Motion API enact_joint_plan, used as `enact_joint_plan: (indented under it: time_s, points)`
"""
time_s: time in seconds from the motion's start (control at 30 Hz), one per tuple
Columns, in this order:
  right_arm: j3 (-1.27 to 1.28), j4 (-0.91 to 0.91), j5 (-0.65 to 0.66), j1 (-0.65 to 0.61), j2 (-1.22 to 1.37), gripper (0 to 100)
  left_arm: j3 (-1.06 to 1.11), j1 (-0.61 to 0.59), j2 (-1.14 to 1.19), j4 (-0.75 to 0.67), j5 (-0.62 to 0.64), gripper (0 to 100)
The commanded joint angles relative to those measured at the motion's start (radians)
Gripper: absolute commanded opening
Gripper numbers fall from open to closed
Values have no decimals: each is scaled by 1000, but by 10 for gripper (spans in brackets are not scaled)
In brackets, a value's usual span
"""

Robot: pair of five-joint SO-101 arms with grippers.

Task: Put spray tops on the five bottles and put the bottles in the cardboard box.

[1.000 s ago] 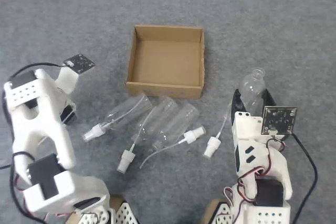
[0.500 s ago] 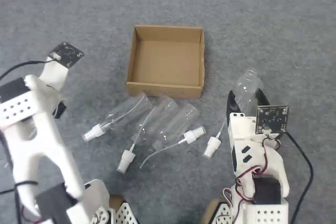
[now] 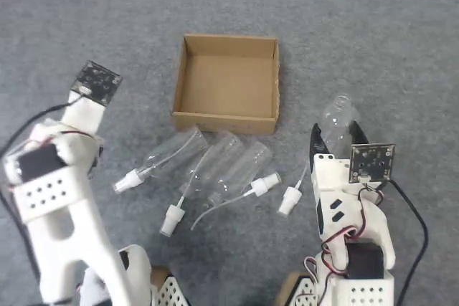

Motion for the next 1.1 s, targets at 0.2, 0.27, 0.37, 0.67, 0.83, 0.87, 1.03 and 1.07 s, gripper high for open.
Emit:
enact_joint_plan:
  time_s: [0.2, 0.27, 0.37, 0.67, 0.83, 0.87, 1.03, 1.07]
  points:
    - [-14, -22, 14, -4, -10, 44, 82, 31, -235, -81, 173, 9]
    - [-14, -22, 14, -19, -10, 44, 85, 32, -250, -81, 224, 9]
    - [-12, -19, 15, -35, -10, 44, 101, 32, -270, -94, 318, 9]
    - [-8, -22, 15, -30, -10, 44, 186, 107, -353, -173, 509, 9]
    - [-6, -22, 15, -35, -10, 44, 186, 109, -436, -198, 638, 9]
    - [-6, -22, 15, -35, -10, 44, 189, 109, -453, -204, 657, 9]
    - [-6, -22, 15, -35, -10, 44, 185, 124, -529, -235, 738, 9]
    - [-6, -22, 15, -36, -10, 44, 185, 137, -543, -239, 750, 9]
